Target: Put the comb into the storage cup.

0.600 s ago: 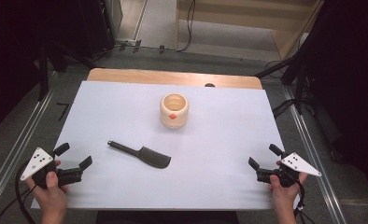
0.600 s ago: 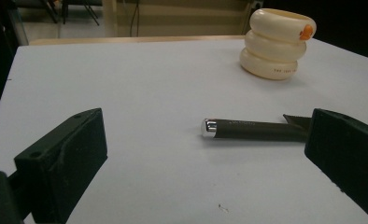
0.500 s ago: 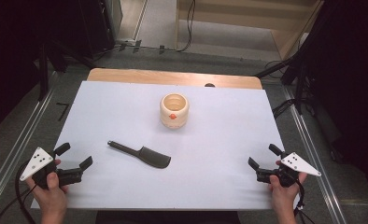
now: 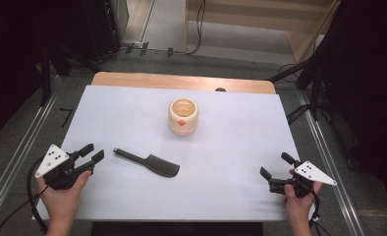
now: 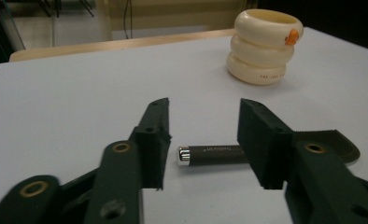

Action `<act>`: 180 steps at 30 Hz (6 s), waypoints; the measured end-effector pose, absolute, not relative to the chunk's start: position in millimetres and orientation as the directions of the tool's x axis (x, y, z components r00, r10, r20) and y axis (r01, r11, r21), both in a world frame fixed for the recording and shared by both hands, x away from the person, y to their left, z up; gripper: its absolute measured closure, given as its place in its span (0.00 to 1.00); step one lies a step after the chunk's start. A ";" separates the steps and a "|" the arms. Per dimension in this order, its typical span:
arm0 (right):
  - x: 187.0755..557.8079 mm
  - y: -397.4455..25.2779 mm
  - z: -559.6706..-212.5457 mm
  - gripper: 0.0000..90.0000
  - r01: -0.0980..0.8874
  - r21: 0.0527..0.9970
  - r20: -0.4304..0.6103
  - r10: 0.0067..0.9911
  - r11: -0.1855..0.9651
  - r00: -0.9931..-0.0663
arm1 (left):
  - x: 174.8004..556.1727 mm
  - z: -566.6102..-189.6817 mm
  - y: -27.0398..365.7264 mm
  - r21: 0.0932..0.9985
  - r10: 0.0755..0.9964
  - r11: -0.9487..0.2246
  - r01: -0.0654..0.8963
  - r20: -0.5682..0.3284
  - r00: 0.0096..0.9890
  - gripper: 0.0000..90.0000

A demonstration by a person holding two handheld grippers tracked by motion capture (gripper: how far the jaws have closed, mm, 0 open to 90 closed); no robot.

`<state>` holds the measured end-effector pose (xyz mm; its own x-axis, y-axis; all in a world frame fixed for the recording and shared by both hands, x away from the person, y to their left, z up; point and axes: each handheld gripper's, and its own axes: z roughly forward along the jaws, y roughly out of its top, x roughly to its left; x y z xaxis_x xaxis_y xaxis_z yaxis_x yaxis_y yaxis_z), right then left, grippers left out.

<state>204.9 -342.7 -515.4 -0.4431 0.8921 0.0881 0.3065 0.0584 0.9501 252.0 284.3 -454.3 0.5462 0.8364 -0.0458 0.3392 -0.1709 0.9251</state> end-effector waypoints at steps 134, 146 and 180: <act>208.8 -335.7 -518.0 0.00 0.335 0.936 0.067 0.878 0.109 -0.473 | 301.8 -481.9 200.5 0.509 0.685 -0.606 0.611 -0.055 0.726 0.81; 208.7 -333.3 -517.7 0.00 0.336 0.934 0.054 0.880 0.122 -0.471 | 298.1 -485.3 208.2 0.565 0.685 -0.570 0.597 -0.074 0.724 0.81; 223.9 -289.5 -476.1 0.00 0.308 0.946 0.095 0.826 0.099 -0.556 | 274.9 -460.9 191.1 0.790 0.664 -0.466 0.398 0.015 0.748 0.81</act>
<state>223.9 -289.5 -476.1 -0.5559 0.8259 0.0946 0.3075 0.0986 0.9464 274.9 191.1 -460.9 0.7476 0.6640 0.0149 0.3983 -0.4662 0.7899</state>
